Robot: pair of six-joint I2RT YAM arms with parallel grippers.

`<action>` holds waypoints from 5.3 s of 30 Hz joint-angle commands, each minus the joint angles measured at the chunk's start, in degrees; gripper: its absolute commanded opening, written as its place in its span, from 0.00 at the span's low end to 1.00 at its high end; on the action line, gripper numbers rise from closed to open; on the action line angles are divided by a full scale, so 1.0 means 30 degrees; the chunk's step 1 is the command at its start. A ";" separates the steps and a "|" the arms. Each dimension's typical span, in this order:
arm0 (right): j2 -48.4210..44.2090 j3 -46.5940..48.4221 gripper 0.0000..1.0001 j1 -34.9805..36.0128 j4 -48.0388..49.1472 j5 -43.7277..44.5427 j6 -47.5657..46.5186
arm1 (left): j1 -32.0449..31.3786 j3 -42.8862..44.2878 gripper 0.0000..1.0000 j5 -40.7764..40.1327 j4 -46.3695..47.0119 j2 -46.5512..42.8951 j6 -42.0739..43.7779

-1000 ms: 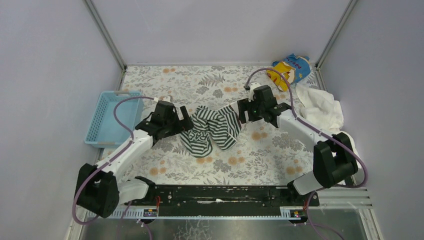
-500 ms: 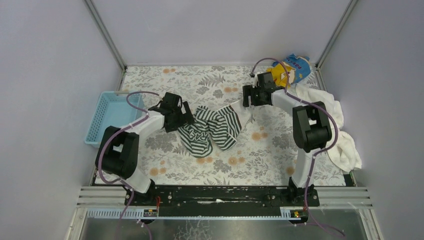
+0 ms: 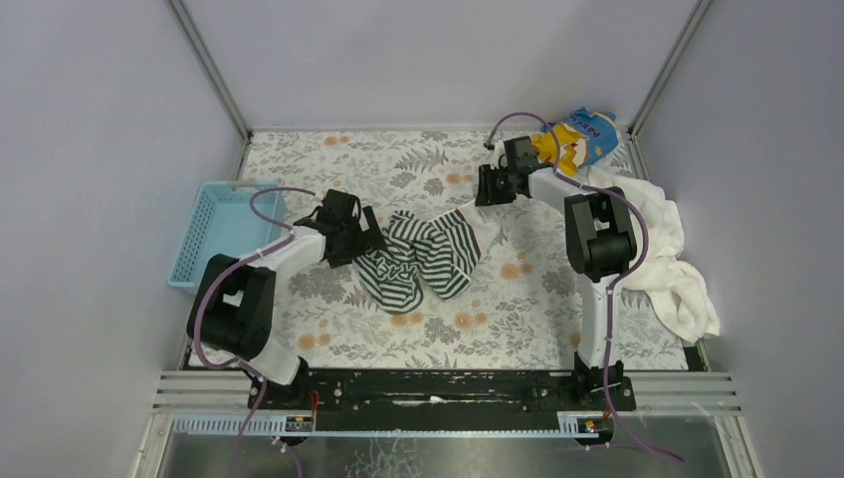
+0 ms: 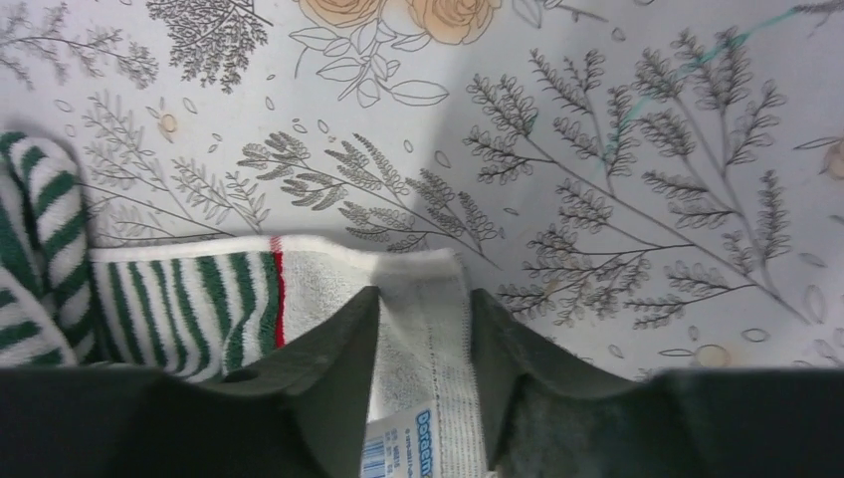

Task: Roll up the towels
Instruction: Flatten out the towel at the center of the board.

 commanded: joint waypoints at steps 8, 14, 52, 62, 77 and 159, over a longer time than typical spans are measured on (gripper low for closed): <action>-0.2300 0.1955 0.00 0.0015 -0.1709 -0.1120 -0.0645 | 0.0343 -0.0039 1.00 -0.0422 0.0150 -0.3920 0.0041; -0.7156 0.1175 0.00 0.0021 -0.2329 -0.0651 -0.0958 | 0.0443 0.1072 1.00 -0.0832 -0.1355 -0.5690 0.0891; -2.4917 -1.6336 0.02 0.0015 0.2953 0.4589 0.3337 | 0.0035 0.3109 0.69 0.0080 -0.0672 0.3304 0.1364; -2.3501 -1.4747 0.00 0.0015 0.4114 0.8474 0.3235 | 0.0960 0.7634 0.02 -0.2497 -0.2392 0.3159 0.3231; -2.1009 -0.9177 0.00 -0.0043 0.5650 1.2231 0.0438 | 0.2890 0.5302 0.02 -0.4424 0.1732 -0.5511 0.3958; -1.6276 -1.4506 0.91 -0.0225 -0.0108 0.5578 0.4316 | -0.3306 -0.6683 0.88 -0.4392 -1.0359 -1.8799 -1.2305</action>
